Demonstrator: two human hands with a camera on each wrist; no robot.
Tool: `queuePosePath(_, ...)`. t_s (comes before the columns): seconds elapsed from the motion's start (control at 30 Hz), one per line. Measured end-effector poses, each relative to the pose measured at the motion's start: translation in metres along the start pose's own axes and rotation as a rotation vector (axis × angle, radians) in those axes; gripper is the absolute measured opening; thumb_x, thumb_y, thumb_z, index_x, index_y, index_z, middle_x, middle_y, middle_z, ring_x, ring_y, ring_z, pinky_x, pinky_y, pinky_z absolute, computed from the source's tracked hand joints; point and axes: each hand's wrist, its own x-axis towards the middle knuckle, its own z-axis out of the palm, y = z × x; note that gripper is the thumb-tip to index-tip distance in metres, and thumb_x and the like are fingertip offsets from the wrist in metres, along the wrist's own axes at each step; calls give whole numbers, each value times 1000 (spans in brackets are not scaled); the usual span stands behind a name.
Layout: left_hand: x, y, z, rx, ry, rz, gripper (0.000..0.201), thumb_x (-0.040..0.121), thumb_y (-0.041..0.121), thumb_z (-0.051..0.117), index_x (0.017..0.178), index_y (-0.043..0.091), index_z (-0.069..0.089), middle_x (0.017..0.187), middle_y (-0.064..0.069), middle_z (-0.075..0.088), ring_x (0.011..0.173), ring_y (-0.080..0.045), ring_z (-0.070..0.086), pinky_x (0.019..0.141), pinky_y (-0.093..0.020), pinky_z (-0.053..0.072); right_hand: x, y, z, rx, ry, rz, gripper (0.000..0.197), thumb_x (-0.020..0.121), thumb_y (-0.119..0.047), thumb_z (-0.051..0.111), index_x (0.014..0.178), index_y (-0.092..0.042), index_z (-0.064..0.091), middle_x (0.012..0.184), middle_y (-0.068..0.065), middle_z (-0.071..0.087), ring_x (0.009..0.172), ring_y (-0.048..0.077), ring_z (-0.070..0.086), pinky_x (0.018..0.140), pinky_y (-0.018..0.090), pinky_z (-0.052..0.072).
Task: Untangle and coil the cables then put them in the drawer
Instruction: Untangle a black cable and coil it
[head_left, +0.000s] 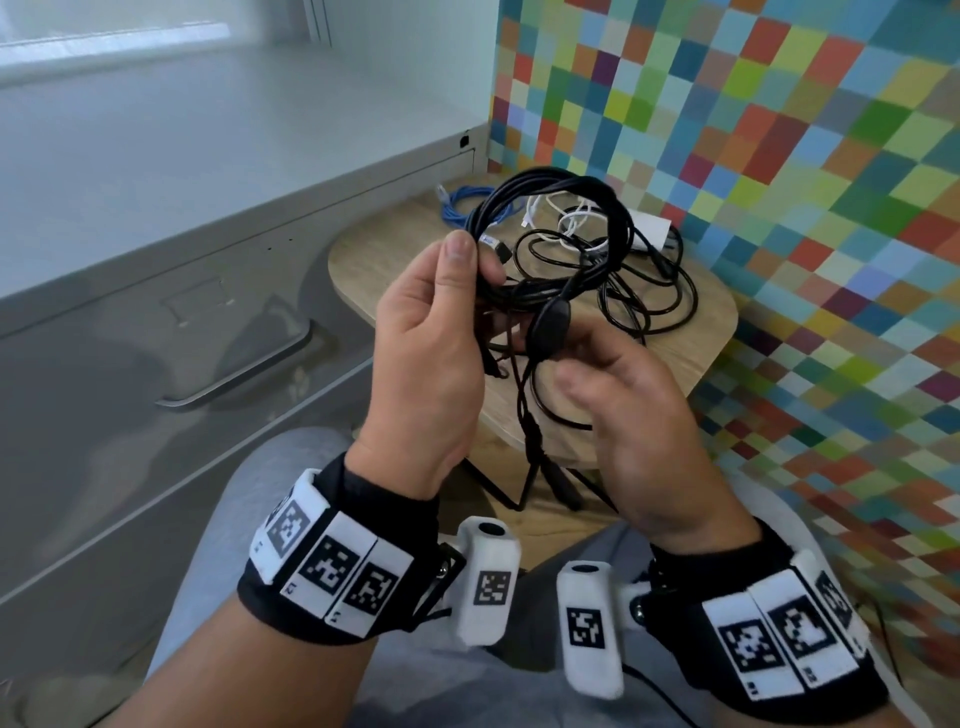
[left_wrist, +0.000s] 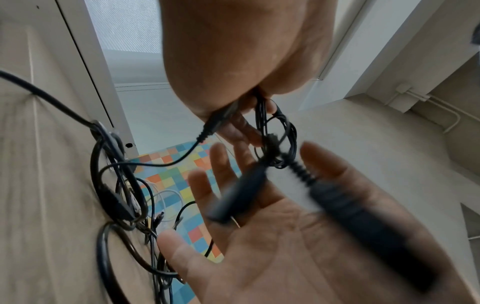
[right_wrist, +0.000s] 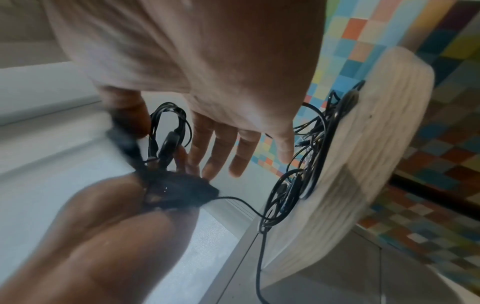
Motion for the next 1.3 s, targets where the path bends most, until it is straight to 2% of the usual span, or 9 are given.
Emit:
queuePosePath(0.1, 3, -4, -4, 14, -24, 1, 37, 111, 22, 39, 82, 12, 59, 75, -5, 56, 71, -30, 56, 67, -35, 54, 3, -7, 2, 186, 101, -2, 24, 97, -39, 59, 103, -27, 79, 103, -9, 78, 103, 5, 71, 85, 17, 52)
queuePosePath(0.2, 3, -7, -3, 37, -54, 3, 38, 110, 22, 39, 79, 15, 60, 73, 1, 59, 70, -19, 60, 67, -29, 52, 8, -8, 1, 189, 154, 26, 22, 85, -49, 75, 97, -31, 80, 84, -11, 71, 80, 7, 65, 73, 23, 51)
queuePosePath(0.37, -3, -8, 1, 202, -173, 87, 34, 108, 18, 39, 80, 14, 58, 74, 6, 56, 68, -9, 52, 66, -24, 46, 11, -7, 3, 300, 231, 176, 60, 71, -50, 82, 110, -12, 58, 69, -2, 54, 58, 18, 45, 48, 31, 37)
queuePosePath(0.47, -7, -7, 1, 259, -242, 114, 31, 109, 13, 39, 83, 11, 57, 79, -1, 56, 75, -13, 55, 73, -28, 48, 10, -10, 1, 317, 228, 171, 39, 81, -38, 75, 108, -13, 64, 76, 0, 65, 56, 14, 52, 42, 24, 37)
queuePosePath(0.57, -7, -7, 0, 300, -260, 123, 31, 109, 14, 40, 83, 13, 58, 80, -4, 58, 76, -24, 56, 73, -35, 49, 9, -13, -2, 325, 217, 152, 17, 80, -23, 71, 91, -10, 68, 83, 6, 72, 56, 15, 60, 41, 24, 35)
queuePosePath(0.63, -6, -7, 0, 321, -255, 123, 33, 109, 13, 40, 82, 15, 58, 77, 6, 58, 74, -12, 55, 71, -26, 46, 8, -13, -3, 301, 214, 138, 10, 77, -19, 73, 84, -12, 72, 86, 11, 73, 59, 19, 66, 45, 26, 40)
queuePosePath(0.8, -3, -13, -4, 271, -259, 24, 35, 109, 20, 40, 79, 17, 59, 73, 11, 59, 73, -12, 52, 69, -29, 43, 5, -7, -7, 200, 217, 76, 18, 66, -24, 84, 84, -21, 82, 95, 15, 78, 89, 33, 71, 75, 50, 52)
queuePosePath(1.07, -1, -12, -9, 8, -264, -335, 36, 109, 32, 45, 82, 15, 63, 71, -2, 61, 62, -21, 57, 58, -34, 47, 4, -13, -9, 244, 201, 77, 12, 75, -23, 74, 81, -19, 83, 80, 4, 75, 64, 16, 68, 43, 26, 49)
queuePosePath(1.3, 6, -14, -16, 259, -205, -366, 21, 107, 27, 53, 95, 14, 64, 77, -5, 59, 64, -19, 59, 66, -42, 52, 8, -9, -13, 183, 295, 110, 14, 75, -15, 73, 88, -11, 76, 80, 9, 78, 72, 21, 76, 59, 29, 61)
